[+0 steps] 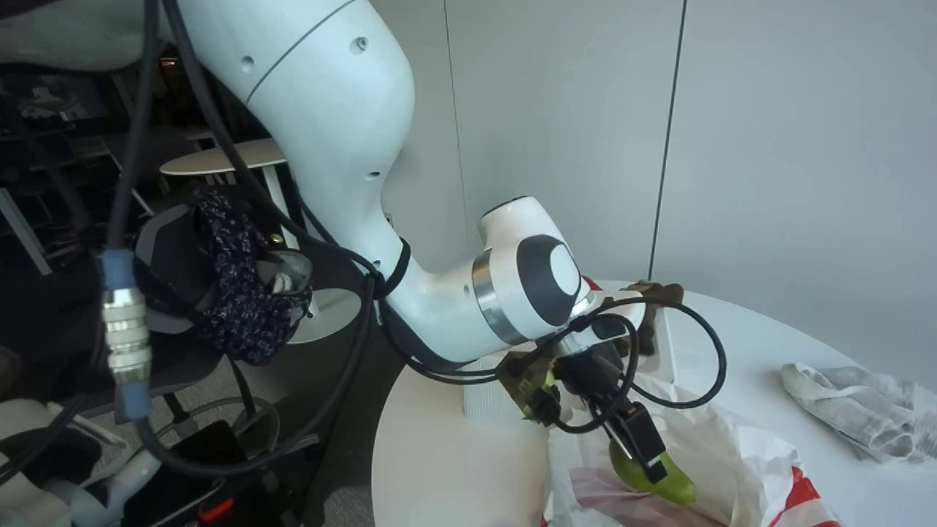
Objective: Pick up the objects from the top of the white container and put them in the plastic bag.
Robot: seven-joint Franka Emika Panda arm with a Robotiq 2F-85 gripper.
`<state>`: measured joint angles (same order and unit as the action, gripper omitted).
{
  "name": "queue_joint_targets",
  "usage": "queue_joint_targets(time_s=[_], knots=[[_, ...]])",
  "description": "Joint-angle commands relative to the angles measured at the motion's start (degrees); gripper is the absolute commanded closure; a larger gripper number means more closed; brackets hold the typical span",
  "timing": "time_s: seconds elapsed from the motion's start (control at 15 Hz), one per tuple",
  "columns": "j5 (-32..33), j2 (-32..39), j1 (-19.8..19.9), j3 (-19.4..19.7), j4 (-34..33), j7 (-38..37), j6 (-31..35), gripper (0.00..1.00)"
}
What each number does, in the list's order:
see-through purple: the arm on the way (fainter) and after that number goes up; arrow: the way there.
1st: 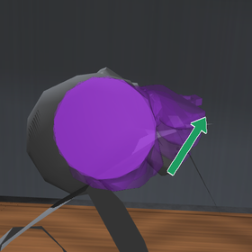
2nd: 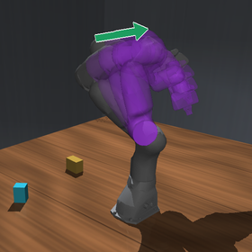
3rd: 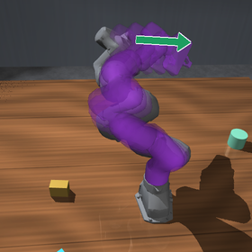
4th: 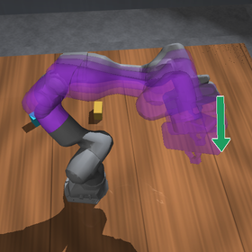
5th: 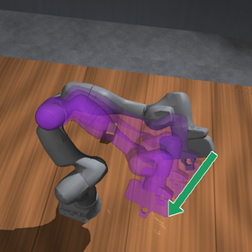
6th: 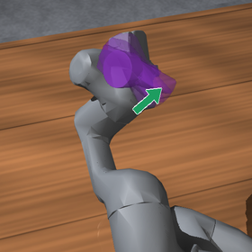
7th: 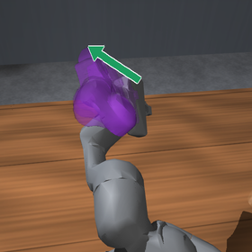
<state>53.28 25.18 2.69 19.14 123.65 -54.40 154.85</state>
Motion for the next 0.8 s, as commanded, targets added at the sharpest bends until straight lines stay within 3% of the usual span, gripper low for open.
queue_joint_targets(time_s=[0.0, 0.2, 0.33, 0.53, 0.67, 0.73], knots=[[-1.09, 7.33, 1.34, -1.35, -5.67, 2.23, 1.09, 0.49], [0.36, 12.61, 0.92, -0.07, -10.16, 2.03, 2.53, 0.49], [-0.07, 14.11, 0.84, 0.35, -11.83, 2.65, 3.64, 0.07], [-1.5, 13.87, 1.15, 0.34, -12.22, 4.67, 4.33, 0.0], [-4.4, 11.5, 2.71, -1.7, -10.69, 10.72, 2.66, 0.0], [-6.37, 9.45, 5.47, -5.17, -9.42, 16.38, 0.64, 0.0]])
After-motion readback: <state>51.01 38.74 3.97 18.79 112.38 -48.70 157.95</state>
